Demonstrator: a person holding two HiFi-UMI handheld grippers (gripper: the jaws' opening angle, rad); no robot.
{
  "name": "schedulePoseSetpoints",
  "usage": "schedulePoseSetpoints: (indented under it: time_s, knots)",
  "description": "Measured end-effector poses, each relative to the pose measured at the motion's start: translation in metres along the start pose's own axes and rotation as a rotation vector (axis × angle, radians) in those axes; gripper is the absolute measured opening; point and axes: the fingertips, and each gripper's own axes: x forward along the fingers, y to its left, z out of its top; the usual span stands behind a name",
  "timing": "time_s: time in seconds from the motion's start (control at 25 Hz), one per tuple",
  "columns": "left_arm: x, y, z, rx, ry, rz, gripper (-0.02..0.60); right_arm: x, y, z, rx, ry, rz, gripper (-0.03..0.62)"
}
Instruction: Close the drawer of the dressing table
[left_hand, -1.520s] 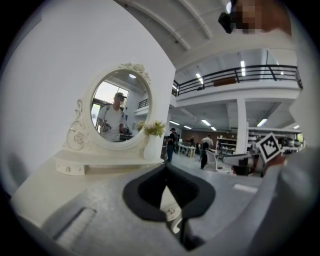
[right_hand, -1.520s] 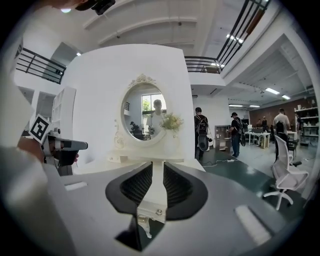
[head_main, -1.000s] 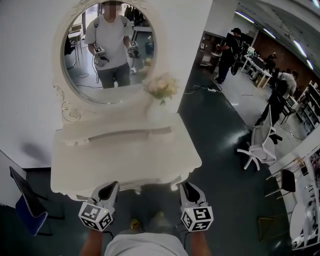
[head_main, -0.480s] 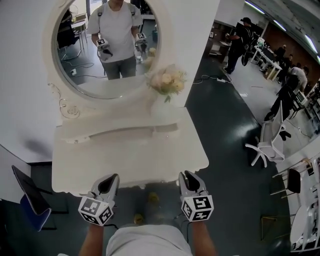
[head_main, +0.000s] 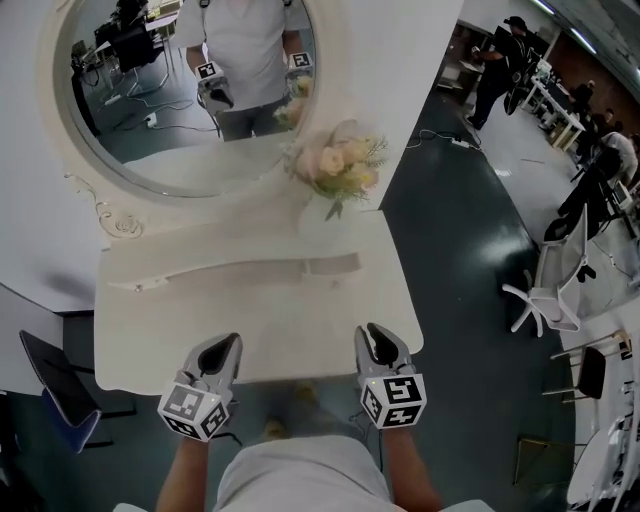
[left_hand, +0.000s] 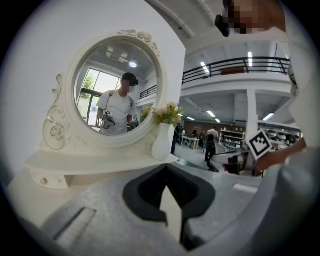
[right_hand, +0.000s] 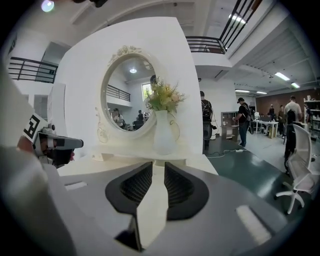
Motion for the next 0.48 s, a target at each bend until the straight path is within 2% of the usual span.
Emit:
schedulePoseSetpoints:
  time_s: [0.48]
  knots:
    - [0.07, 0.029, -0.026, -0.042, 0.057, 0.074, 0.0, 0.081, -0.039, -0.019, 0.017, 0.086, 0.077, 0.069]
